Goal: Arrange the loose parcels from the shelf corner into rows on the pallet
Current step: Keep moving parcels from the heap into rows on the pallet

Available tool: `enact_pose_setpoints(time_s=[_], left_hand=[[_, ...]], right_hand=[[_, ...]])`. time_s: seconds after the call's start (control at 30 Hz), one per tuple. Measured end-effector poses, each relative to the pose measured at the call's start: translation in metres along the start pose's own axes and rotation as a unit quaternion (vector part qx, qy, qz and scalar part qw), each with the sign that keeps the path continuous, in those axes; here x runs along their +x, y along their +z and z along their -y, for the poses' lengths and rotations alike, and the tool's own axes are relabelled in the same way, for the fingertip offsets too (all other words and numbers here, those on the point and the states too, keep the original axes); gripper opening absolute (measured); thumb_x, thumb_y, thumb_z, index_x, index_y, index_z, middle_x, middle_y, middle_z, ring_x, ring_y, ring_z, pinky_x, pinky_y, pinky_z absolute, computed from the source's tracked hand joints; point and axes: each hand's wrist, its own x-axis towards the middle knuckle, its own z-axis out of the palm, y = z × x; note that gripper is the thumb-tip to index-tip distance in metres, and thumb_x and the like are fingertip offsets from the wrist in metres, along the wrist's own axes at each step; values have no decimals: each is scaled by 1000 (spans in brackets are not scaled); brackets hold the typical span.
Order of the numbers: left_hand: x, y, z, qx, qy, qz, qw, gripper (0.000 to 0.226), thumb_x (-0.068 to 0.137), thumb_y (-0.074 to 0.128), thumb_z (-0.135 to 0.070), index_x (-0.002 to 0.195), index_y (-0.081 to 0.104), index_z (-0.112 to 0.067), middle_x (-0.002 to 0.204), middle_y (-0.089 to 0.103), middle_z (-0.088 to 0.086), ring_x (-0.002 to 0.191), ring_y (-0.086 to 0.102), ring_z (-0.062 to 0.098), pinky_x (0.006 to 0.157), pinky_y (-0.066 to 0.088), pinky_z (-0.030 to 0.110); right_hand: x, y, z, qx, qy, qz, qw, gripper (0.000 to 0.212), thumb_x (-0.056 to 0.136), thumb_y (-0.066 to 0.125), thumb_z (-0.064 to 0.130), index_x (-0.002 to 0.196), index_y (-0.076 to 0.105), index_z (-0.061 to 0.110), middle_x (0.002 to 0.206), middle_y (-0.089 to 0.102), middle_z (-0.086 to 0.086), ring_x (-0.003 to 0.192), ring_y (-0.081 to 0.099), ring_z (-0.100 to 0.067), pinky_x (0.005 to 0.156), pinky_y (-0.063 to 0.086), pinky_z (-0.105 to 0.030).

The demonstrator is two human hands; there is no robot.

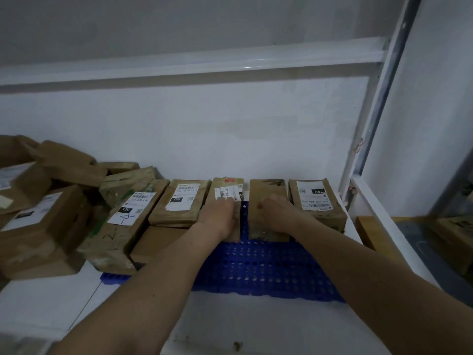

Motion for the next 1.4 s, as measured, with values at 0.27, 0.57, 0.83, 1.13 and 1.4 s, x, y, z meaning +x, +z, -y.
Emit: enact_pose_setpoints(time_s=[0.27, 0.57, 0.83, 1.13, 1.4], left_hand=[[-51, -20, 39, 61, -80, -61, 993, 21, 95, 47, -25, 110, 58, -12, 110, 64, 10, 100, 61, 28, 69, 39, 33], [-118, -45, 137, 81, -185, -71, 977, 25, 97, 39, -23, 112, 58, -17, 110, 65, 10, 98, 63, 29, 67, 39, 33], [-198, -77, 249, 60, -260, -68, 961, 16, 94, 50, -18, 105, 62, -20, 102, 67, 7, 92, 65, 26, 66, 47, 35], [-277, -92, 367, 45, -310, -32, 949, 23, 92, 46, -10, 107, 64, -13, 110, 65, 11, 98, 63, 29, 77, 51, 34], [-319, -79, 429, -4, -327, -8, 945, 40, 91, 44, 6, 128, 53, -4, 130, 50, 17, 115, 55, 31, 92, 47, 35]], right_hand=[[1, 7, 75, 63, -106, -38, 992, 28, 94, 50, 17, 117, 61, 6, 120, 60, -12, 110, 57, -28, 91, 49, -38], [-9, 7, 183, 66, -193, -33, 979, 23, 94, 50, 25, 111, 60, 15, 113, 62, -5, 102, 58, -24, 81, 47, -34], [-21, 16, 316, 87, -258, 8, 962, 29, 92, 52, 26, 117, 62, 15, 119, 61, -6, 109, 57, -26, 91, 48, -35], [-29, 40, 445, 96, -272, 37, 957, 34, 90, 59, 31, 120, 60, 14, 120, 61, -7, 109, 58, -26, 91, 50, -37], [-30, 82, 519, 74, -289, 33, 954, 25, 91, 57, 24, 113, 63, 14, 113, 60, -7, 99, 51, -22, 76, 41, -30]])
